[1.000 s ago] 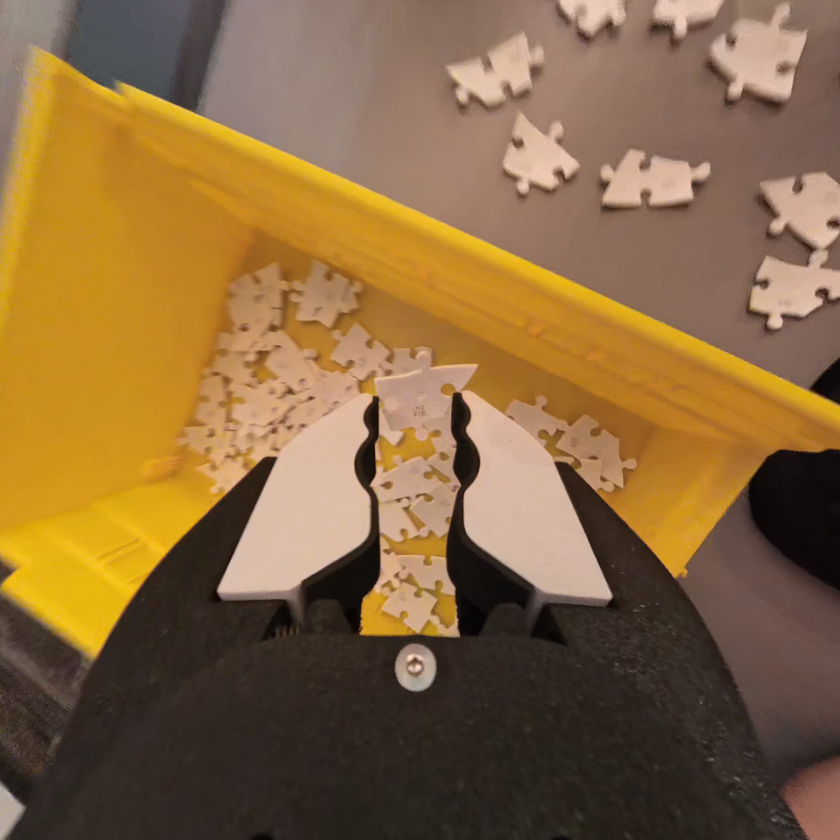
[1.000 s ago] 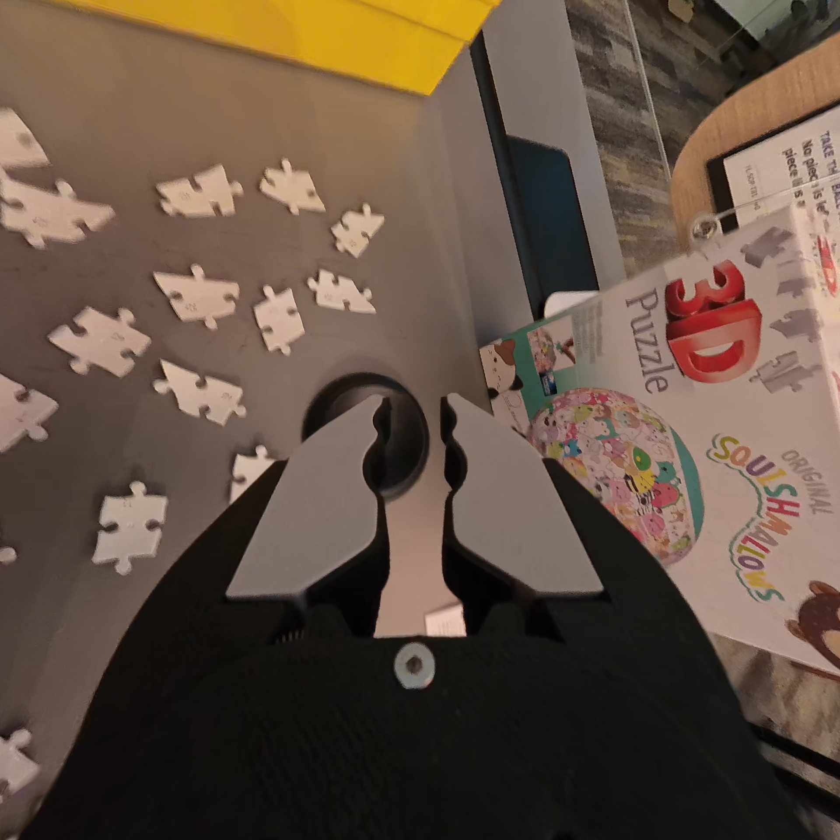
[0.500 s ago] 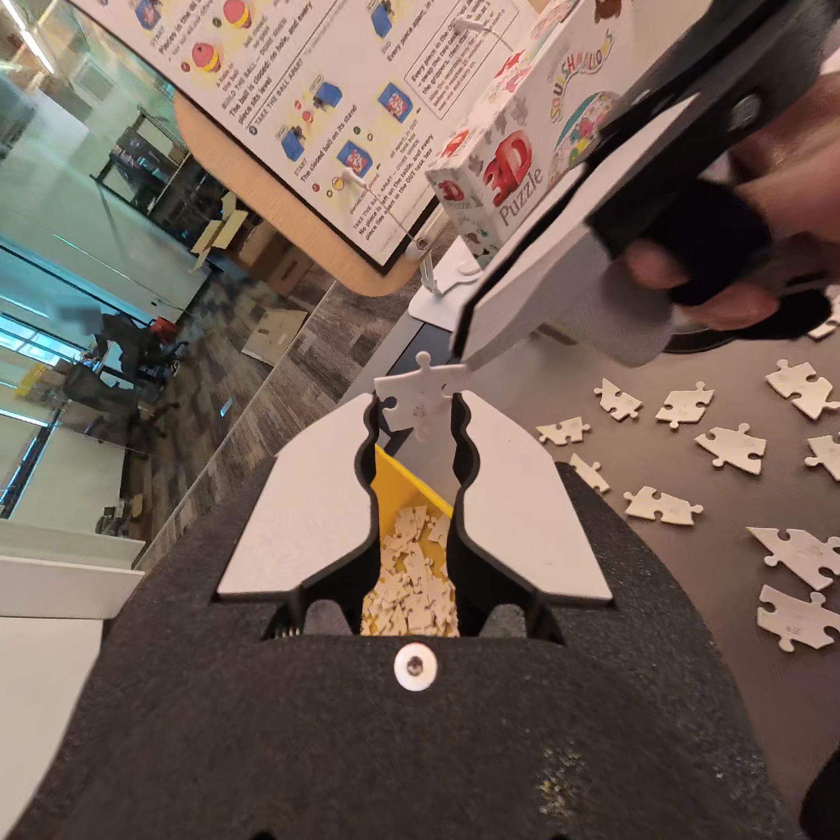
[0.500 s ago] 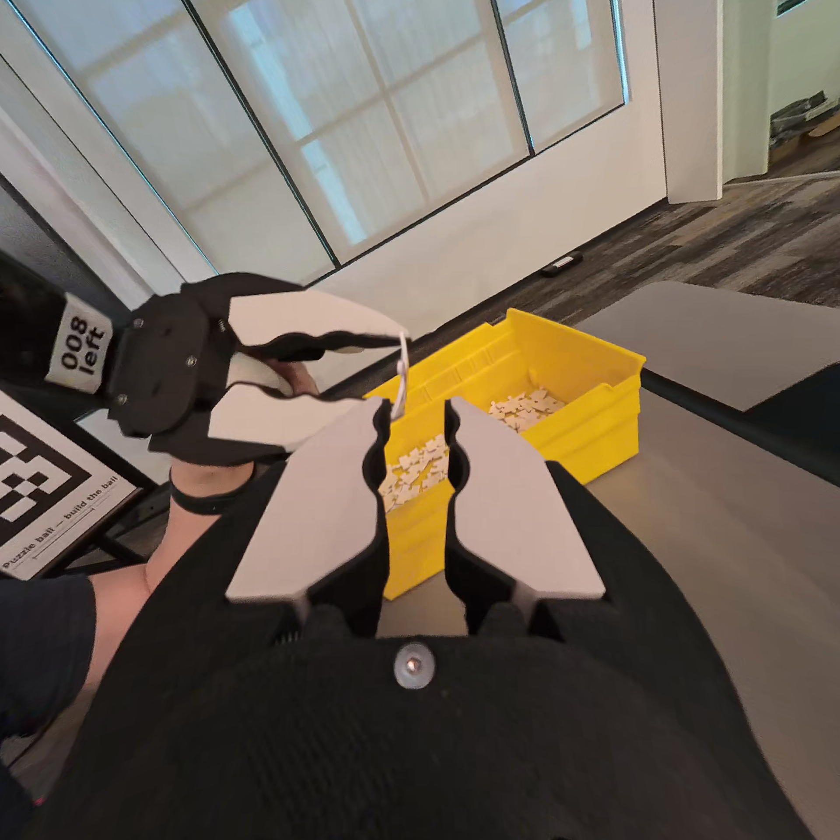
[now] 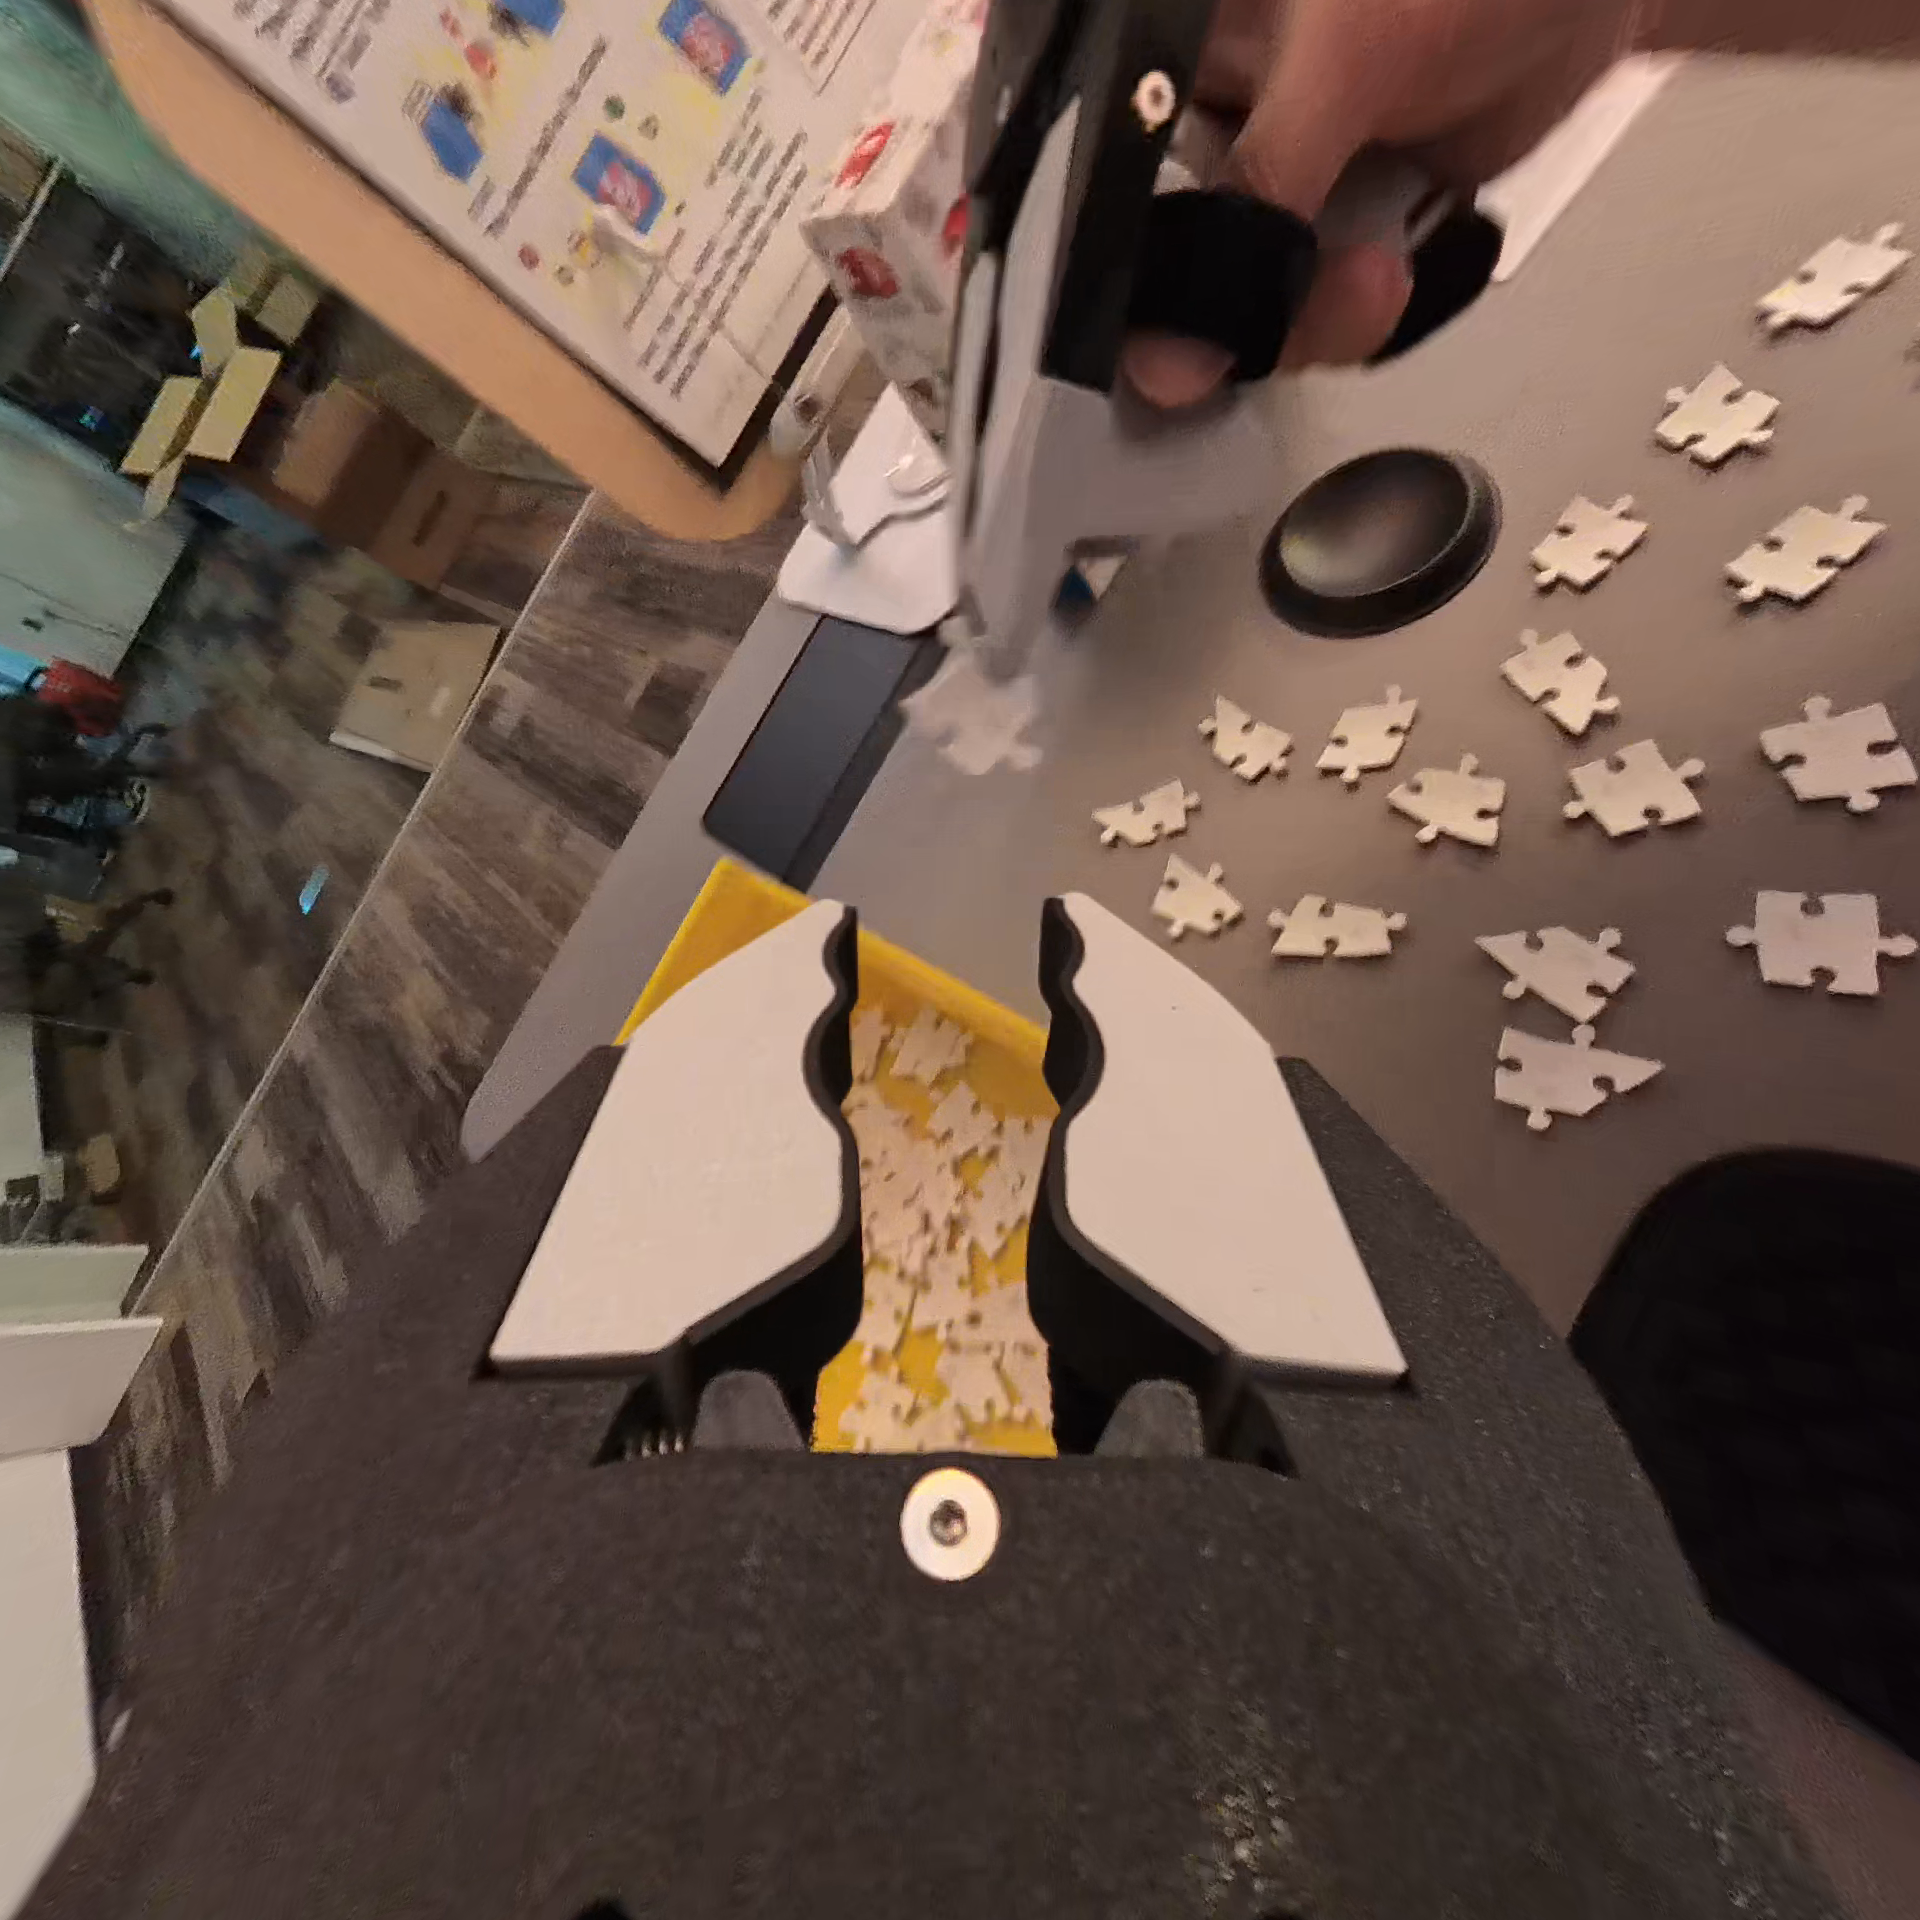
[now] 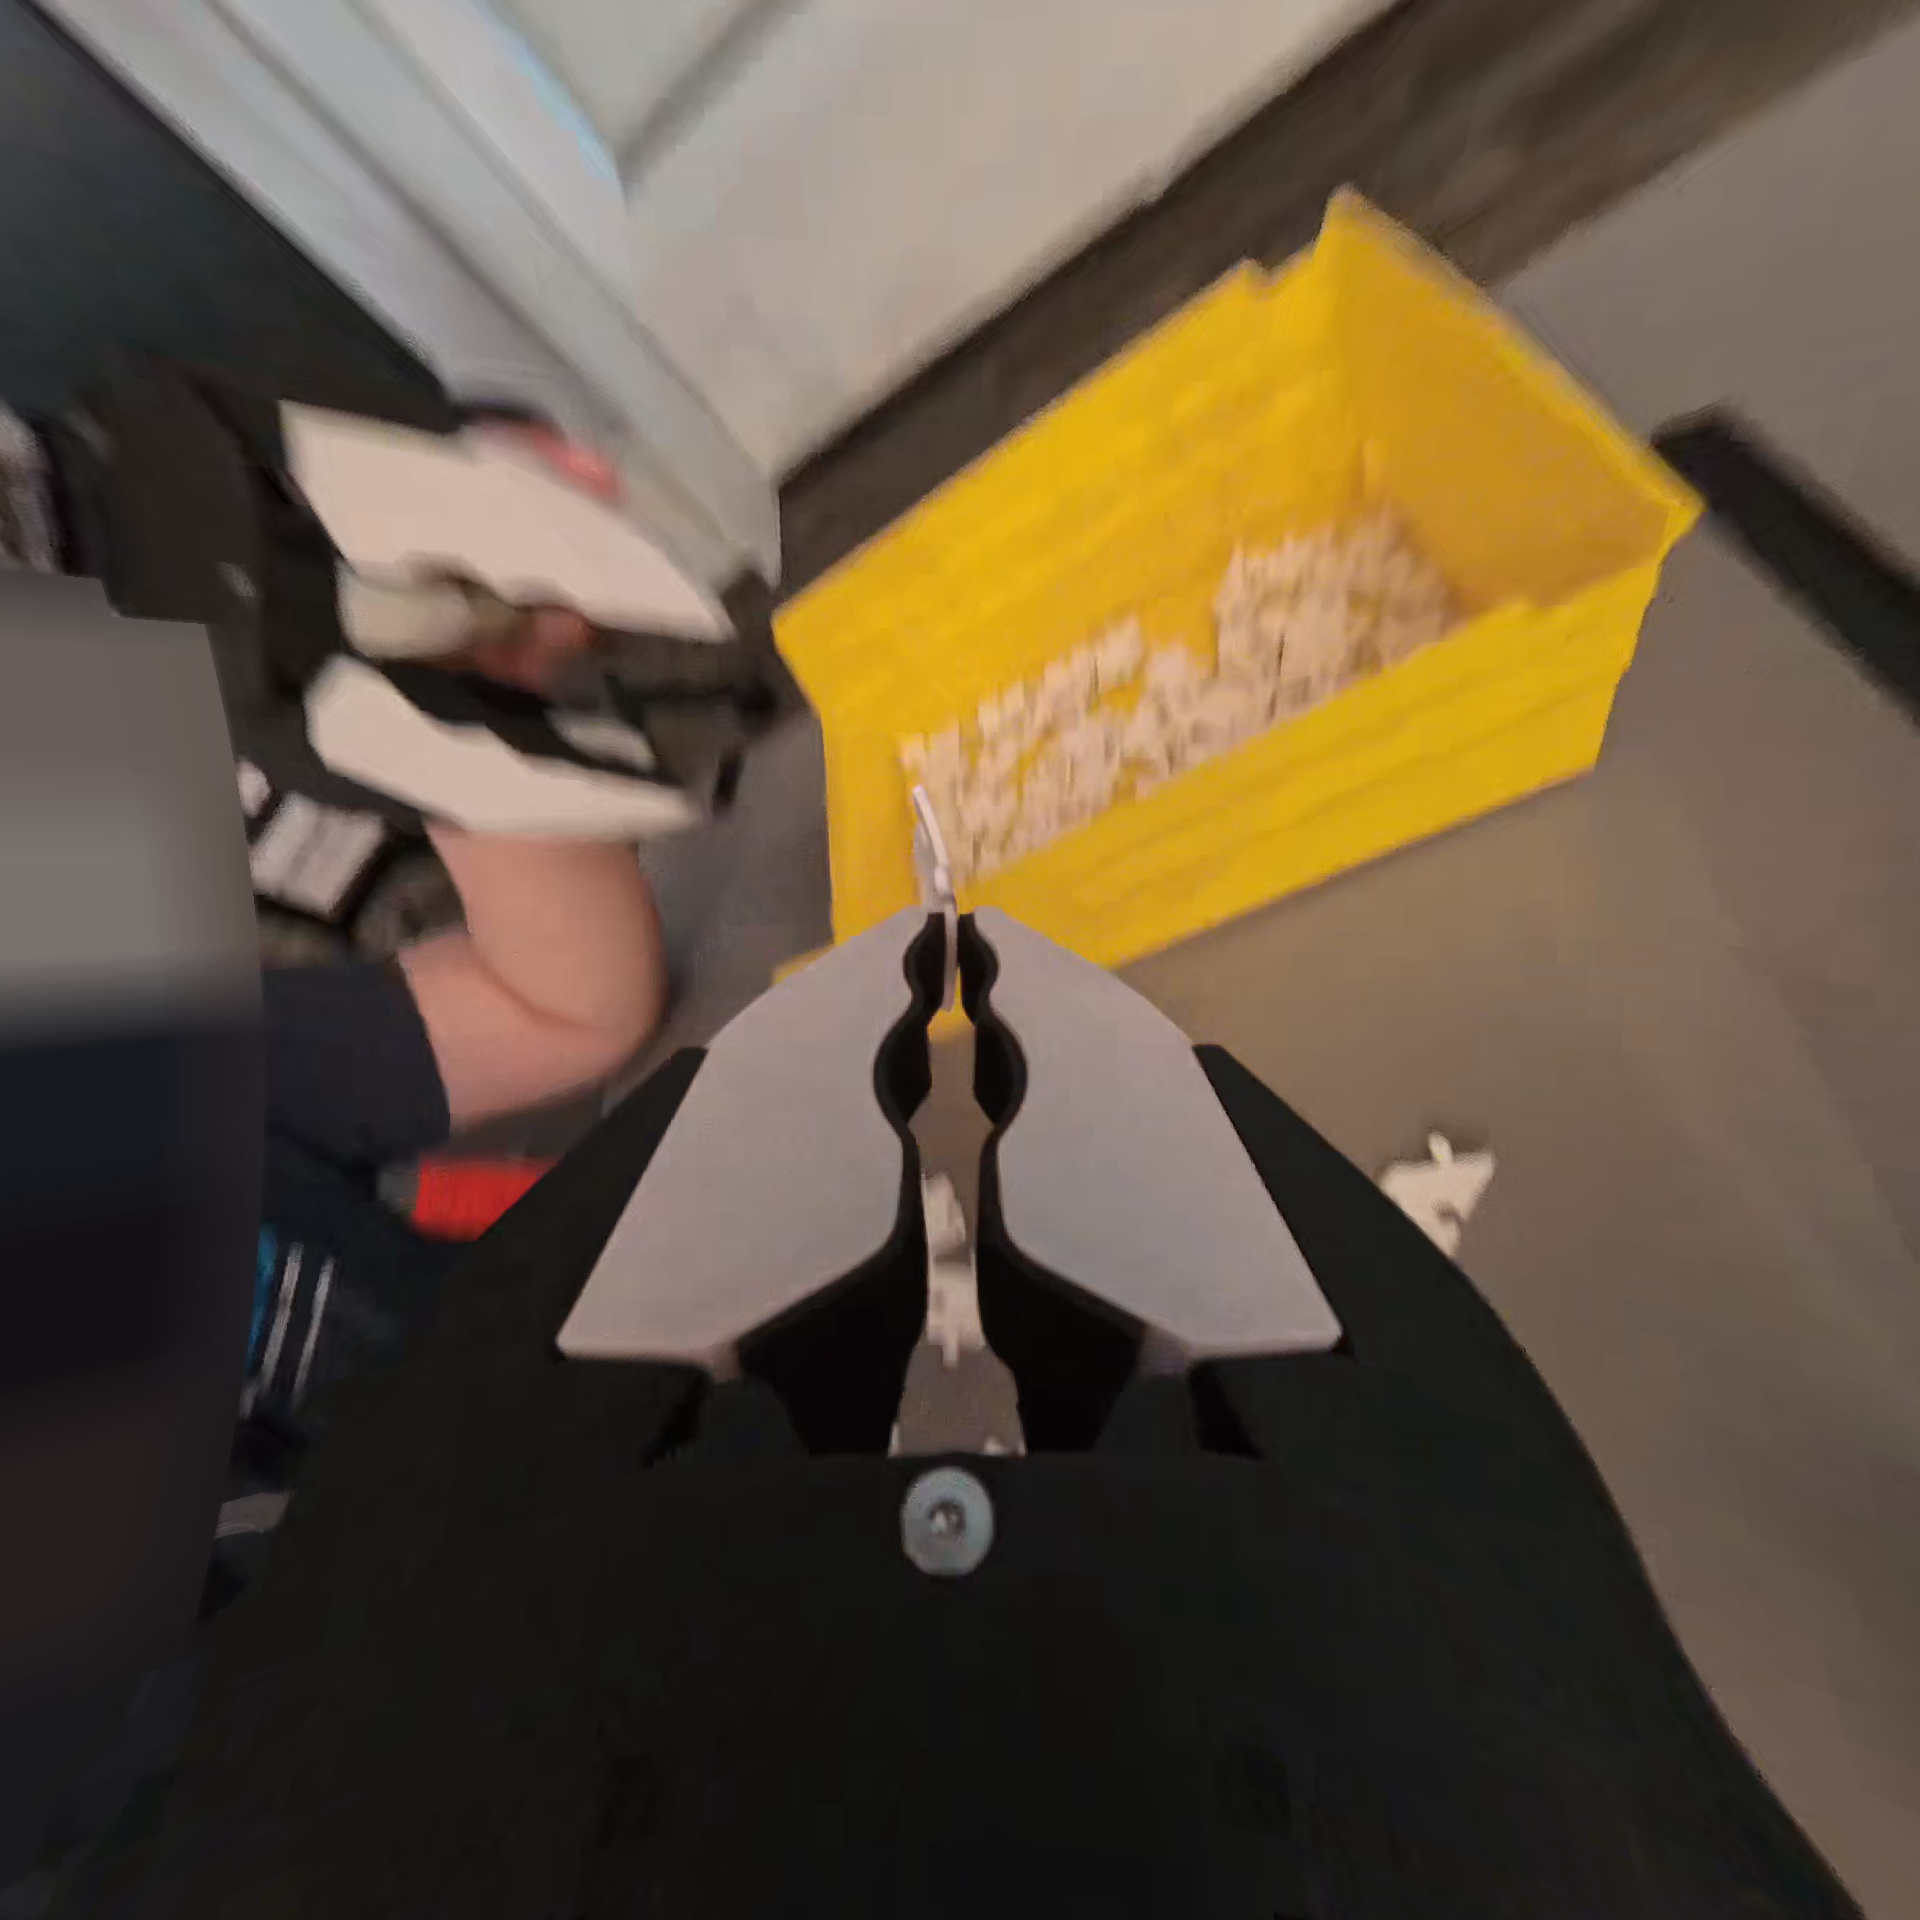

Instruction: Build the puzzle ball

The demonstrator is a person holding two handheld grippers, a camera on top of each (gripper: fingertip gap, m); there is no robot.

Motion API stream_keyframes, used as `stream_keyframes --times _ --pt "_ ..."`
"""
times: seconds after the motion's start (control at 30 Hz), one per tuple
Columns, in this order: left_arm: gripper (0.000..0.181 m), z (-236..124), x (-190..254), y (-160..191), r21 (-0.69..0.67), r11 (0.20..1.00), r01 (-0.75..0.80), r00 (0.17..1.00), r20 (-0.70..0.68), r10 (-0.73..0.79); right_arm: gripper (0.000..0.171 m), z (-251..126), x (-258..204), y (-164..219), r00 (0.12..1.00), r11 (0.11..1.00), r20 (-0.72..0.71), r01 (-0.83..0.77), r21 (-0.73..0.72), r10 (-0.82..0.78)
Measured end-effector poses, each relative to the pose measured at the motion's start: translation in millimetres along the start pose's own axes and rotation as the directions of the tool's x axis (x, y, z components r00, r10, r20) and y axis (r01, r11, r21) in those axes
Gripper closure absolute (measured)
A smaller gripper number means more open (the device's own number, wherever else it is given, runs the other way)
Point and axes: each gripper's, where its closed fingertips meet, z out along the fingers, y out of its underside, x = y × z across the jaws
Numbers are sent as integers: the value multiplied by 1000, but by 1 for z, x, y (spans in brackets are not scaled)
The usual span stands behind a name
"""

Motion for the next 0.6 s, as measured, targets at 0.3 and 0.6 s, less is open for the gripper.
stream_keyframes --times 0.3,0.6 --pt "148 -47 -21 17 -4 998 56 995 86 -55 168 35 92 76 994 746 -4 -82 -660 106" --pt "148 -45 -21 31 -51 997 60 997 61 -57 168 58 127 96 990 650 88 -5 -760 110"
